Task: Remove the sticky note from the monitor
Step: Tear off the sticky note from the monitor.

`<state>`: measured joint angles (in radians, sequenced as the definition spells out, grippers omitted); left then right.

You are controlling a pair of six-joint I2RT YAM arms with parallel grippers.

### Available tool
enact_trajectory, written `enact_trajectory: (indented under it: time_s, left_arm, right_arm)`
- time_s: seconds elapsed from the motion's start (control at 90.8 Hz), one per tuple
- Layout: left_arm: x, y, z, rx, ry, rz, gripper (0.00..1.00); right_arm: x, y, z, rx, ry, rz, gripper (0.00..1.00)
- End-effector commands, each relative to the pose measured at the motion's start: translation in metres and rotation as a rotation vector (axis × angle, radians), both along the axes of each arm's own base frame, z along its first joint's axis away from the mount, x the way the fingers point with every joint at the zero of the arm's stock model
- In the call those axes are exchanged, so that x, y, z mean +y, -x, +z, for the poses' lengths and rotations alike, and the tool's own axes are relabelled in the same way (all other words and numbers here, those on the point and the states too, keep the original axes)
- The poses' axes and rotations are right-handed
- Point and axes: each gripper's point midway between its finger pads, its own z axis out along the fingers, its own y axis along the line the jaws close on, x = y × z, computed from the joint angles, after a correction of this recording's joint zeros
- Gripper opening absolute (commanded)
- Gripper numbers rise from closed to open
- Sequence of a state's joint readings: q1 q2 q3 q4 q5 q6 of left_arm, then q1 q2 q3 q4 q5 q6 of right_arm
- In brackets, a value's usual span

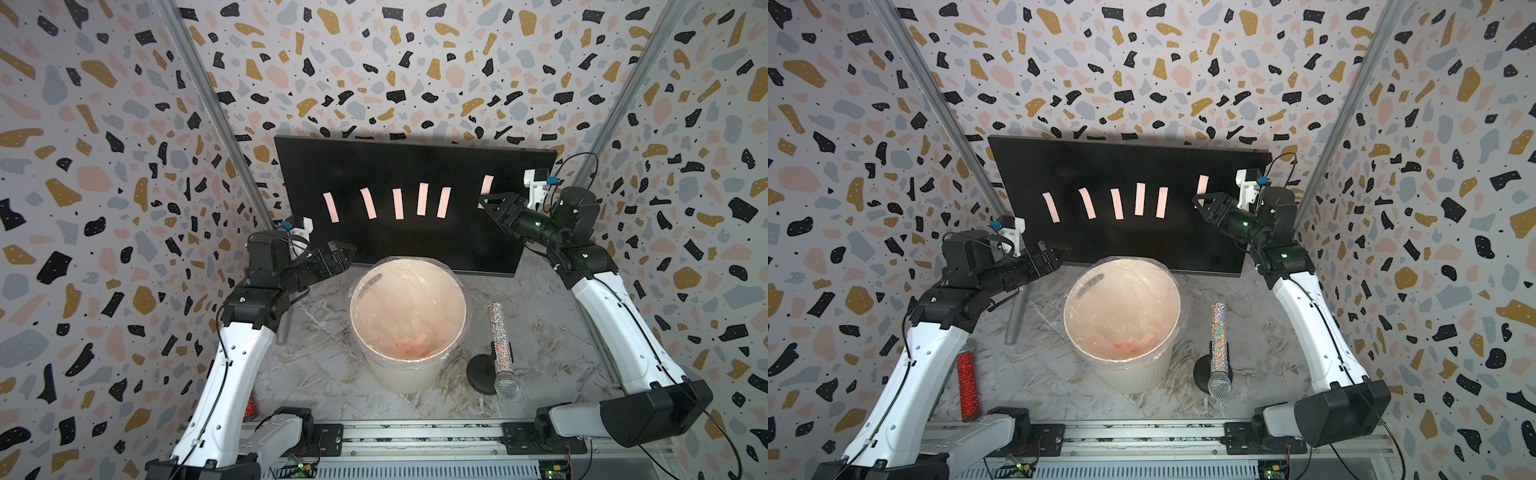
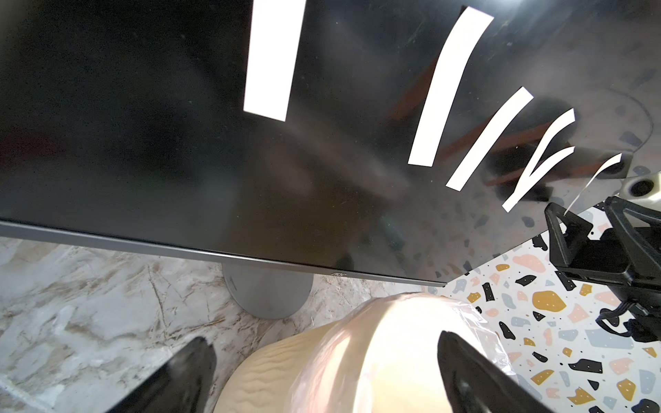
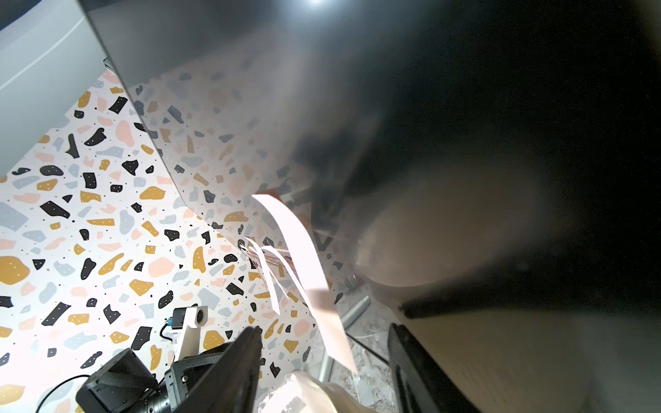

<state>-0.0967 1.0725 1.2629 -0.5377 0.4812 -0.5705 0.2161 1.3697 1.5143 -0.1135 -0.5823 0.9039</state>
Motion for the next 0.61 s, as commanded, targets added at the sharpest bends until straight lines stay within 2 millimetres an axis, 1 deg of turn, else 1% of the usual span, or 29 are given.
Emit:
enact_trajectory:
  time_s: [0.0, 0.154, 0.363, 0.518, 0.595]
  left_arm:
    - [-0.004, 0.004, 0.023, -0.069, 0.025, -0.021, 0.99]
    - [-0.004, 0.006, 0.025, -0.073, 0.024, -0.019, 0.99]
    - [-0.005, 0.007, 0.026, -0.074, 0.033, -0.023, 0.99]
    - [-0.005, 0.007, 0.025, -0.074, 0.032, -0.022, 0.99]
    - [-0.005, 0.008, 0.025, -0.076, 0.032, -0.022, 0.99]
  right_arm:
    - [0.0, -0.001, 0.022, -0.052, -0.026, -0.018, 0.59]
    - [0.001, -0.002, 0.021, -0.045, -0.025, -0.029, 0.53]
    - [-0.003, -0.001, 0.017, -0.035, -0.017, -0.051, 0.41]
    - [-0.003, -0.001, 0.013, -0.019, -0.012, -0.056, 0.29]
    - [-0.004, 0.0, 0.012, -0.015, -0.014, -0.058, 0.21]
